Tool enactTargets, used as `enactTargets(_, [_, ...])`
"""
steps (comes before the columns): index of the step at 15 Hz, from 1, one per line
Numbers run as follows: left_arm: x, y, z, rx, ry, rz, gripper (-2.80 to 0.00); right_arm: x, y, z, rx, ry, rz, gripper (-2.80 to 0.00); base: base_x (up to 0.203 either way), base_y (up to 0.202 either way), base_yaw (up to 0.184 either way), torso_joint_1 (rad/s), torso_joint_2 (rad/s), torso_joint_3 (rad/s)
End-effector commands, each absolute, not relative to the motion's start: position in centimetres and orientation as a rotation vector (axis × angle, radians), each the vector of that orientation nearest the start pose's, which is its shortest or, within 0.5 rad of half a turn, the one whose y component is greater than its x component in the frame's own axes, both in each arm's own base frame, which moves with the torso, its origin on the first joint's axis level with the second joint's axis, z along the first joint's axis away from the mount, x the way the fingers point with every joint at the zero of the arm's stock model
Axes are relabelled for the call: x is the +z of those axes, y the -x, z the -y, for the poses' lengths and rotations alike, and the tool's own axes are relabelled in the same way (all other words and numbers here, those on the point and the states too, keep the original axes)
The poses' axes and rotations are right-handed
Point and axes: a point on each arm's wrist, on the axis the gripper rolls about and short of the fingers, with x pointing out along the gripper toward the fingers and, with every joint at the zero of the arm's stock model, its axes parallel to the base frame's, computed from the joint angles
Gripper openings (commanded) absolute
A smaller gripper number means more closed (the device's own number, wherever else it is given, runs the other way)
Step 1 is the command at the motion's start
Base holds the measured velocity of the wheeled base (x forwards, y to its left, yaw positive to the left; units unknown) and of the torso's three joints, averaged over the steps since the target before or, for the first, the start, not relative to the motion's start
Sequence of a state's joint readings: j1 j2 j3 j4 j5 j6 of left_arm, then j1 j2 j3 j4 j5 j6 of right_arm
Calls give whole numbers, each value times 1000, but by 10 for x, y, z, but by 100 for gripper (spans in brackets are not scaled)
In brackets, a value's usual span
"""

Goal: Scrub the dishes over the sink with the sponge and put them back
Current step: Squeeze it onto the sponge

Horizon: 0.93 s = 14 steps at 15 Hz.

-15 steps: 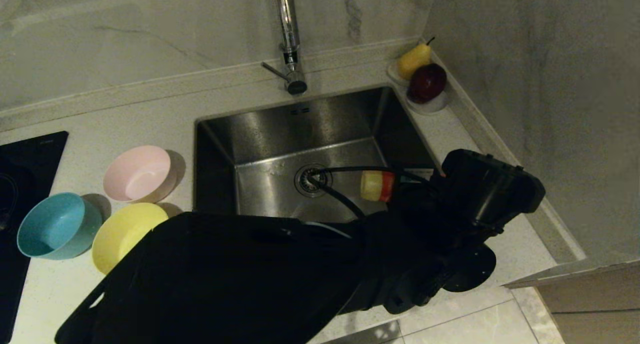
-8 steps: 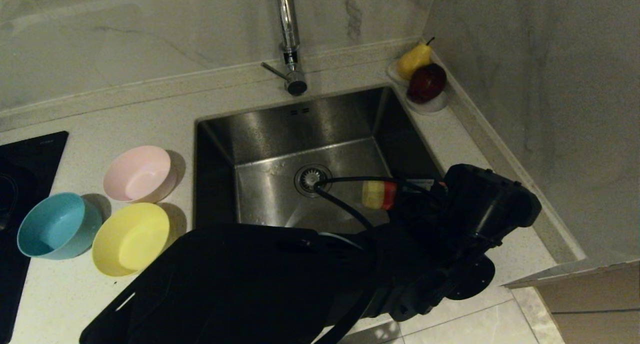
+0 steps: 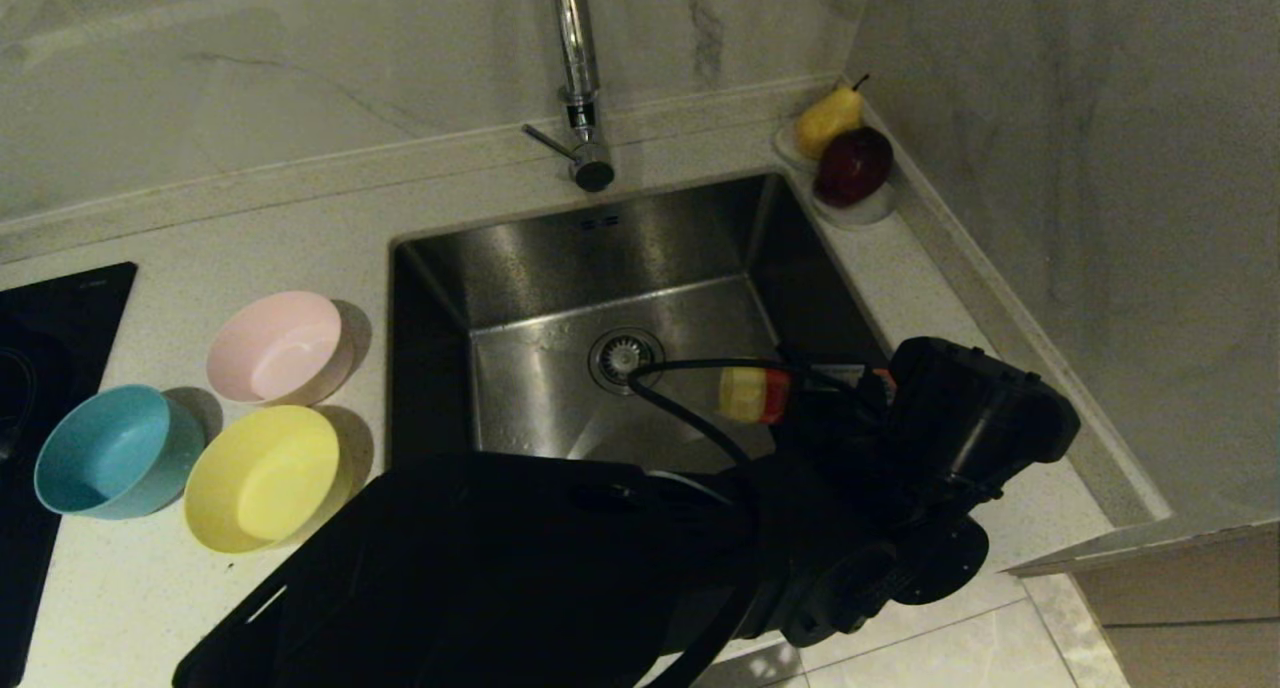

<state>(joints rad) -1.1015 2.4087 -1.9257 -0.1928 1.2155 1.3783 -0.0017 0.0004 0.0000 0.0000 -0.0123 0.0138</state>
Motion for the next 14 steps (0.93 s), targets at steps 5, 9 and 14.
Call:
enactTargets(5, [161,-244,433,56,-1638,-202,-280,76,23,0,-14,-14,-1,-280,0,0,0,0,0,0])
enactTargets(9, [161,-245,435,67,-1612,-194,-280,75,23,0,-14,-14,-1,-280,0,0,0,0,0,0])
enactTargets(14, [165,-246,436,80,-1561,-174,-280,76,23,0,-14,-14,-1,-280,0,0,0,0,0,0])
